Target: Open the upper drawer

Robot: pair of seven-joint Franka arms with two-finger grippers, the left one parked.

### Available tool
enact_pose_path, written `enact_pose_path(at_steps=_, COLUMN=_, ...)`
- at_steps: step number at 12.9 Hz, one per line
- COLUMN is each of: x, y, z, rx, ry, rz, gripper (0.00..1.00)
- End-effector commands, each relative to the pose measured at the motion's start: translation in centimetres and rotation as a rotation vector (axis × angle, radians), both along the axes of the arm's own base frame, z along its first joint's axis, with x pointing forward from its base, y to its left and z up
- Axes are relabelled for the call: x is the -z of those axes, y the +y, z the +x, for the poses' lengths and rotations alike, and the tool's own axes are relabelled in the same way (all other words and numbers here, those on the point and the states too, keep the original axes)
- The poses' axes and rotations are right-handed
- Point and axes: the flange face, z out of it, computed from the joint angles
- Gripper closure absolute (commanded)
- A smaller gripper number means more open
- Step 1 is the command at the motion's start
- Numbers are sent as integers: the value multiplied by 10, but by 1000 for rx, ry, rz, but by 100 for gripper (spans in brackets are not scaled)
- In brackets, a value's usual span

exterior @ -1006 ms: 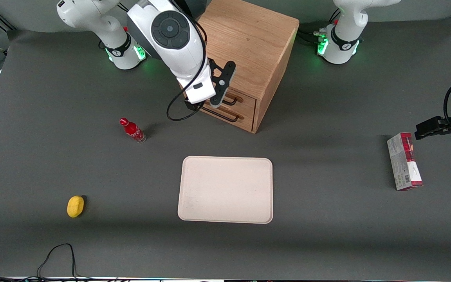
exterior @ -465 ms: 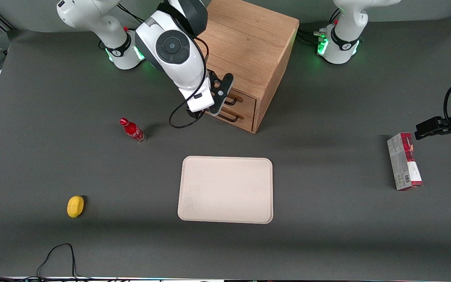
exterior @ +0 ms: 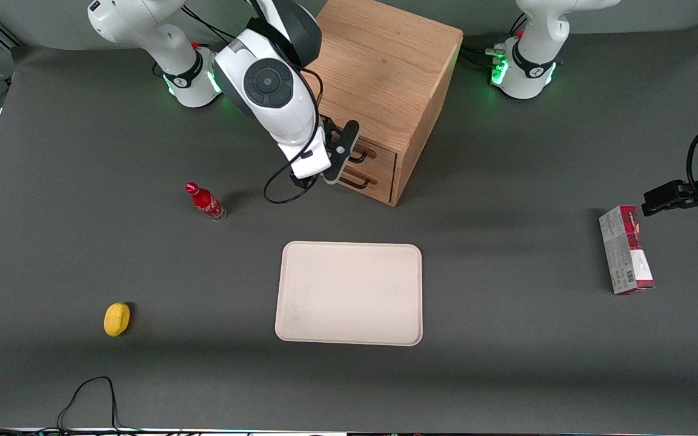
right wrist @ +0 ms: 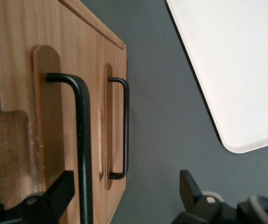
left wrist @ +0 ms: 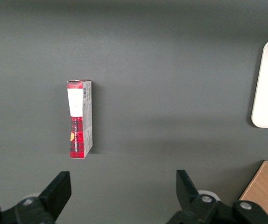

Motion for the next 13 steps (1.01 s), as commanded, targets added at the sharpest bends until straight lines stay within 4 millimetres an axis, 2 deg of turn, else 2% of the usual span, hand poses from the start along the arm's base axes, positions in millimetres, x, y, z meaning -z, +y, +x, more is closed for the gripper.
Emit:
enact_pose_path(at_steps=1, x=6, y=-2, z=-4, rx=-19, ry=-15, rz=12, gripper=0)
enact_pose_path(at_steps=4, x=18, y=-2, z=1, rx=-12, ry=-17, rz=9, gripper=0)
enact_pose_path(at_steps=9, x=15, y=-5, z=7, rx=-2, ry=-32, rz=4, gripper=0)
enact_pose_path(at_steps=13, x=20, y=-10, z=34, rx=34, ry=-50, rz=3, gripper=0)
